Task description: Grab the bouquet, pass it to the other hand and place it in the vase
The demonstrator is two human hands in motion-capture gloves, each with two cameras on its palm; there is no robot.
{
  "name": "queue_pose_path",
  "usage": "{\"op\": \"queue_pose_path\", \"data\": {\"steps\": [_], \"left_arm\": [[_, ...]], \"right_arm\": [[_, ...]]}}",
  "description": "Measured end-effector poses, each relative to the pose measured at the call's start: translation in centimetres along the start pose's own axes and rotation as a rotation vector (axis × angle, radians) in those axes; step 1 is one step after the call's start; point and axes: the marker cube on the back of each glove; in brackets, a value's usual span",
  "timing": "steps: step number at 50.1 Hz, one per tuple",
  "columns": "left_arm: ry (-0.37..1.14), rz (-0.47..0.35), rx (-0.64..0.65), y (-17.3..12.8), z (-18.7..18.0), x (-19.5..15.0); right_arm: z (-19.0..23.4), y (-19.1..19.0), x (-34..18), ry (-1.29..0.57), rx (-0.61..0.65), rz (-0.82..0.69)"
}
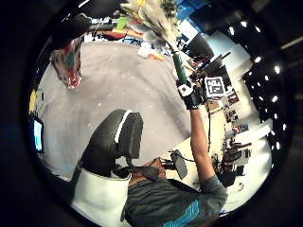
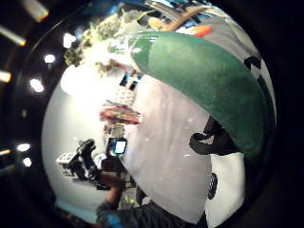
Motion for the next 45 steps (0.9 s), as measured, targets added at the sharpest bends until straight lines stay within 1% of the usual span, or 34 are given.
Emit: {"op": "queue_pose_path", "data": {"steps": [5,12,17,20,23,27,31,34,37,38,39,42,43,44,45], "left_arm": [[0.097,0.040,0.033,-1.8,-1.9,1.9],[0.166,0.053,0.033,-4.5,-3.1,3.8],[0.233,0.061,0.028,-6.3,-4.1,5.6],[0.338,0.071,0.027,-7.1,-4.3,6.5],[0.476,0.066,0.036,-7.9,-4.1,7.0],[0.686,0.061,0.069,-9.0,-3.9,7.2],[0.922,0.066,0.083,-10.4,-3.9,7.2],[1.008,0.064,0.070,-11.0,-4.3,7.2],[1.043,0.069,0.066,-11.3,-4.8,7.2],[1.047,0.084,0.073,-11.4,-5.0,7.2],[1.048,0.115,0.090,-11.6,-5.1,7.1],[1.035,0.293,0.191,-12.6,-5.3,7.0],[1.036,0.322,0.208,-12.8,-5.3,7.1],[1.047,0.310,0.201,-12.7,-5.4,7.2],[1.065,0.263,0.174,-12.5,-5.4,7.3]], "right_arm": [[-1.3,0.5,-3.3,-0.129,0.032,-0.055],[-1.9,1.2,-6.9,-0.291,0.045,-0.132],[-2.1,2.1,-9.9,-0.442,0.026,-0.201],[-1.3,2.0,-11.2,-0.536,0.002,-0.247],[-0.6,2.1,-12.5,-0.615,-0.012,-0.290],[0.0,2.6,-14.1,-0.707,-0.042,-0.332],[0.5,3.7,-16.3,-0.844,-0.117,-0.376],[1.1,4.0,-17.1,-0.892,-0.144,-0.410],[1.7,3.8,-17.5,-0.902,-0.152,-0.442],[2.0,3.7,-17.6,-0.904,-0.154,-0.455],[2.3,3.7,-17.7,-0.906,-0.160,-0.462],[2.7,4.0,-18.2,-0.898,-0.194,-0.444],[2.8,4.2,-18.4,-0.886,-0.207,-0.432],[2.9,4.5,-18.6,-0.877,-0.220,-0.419],[2.9,4.7,-18.9,-0.874,-0.234,-0.411]]}}
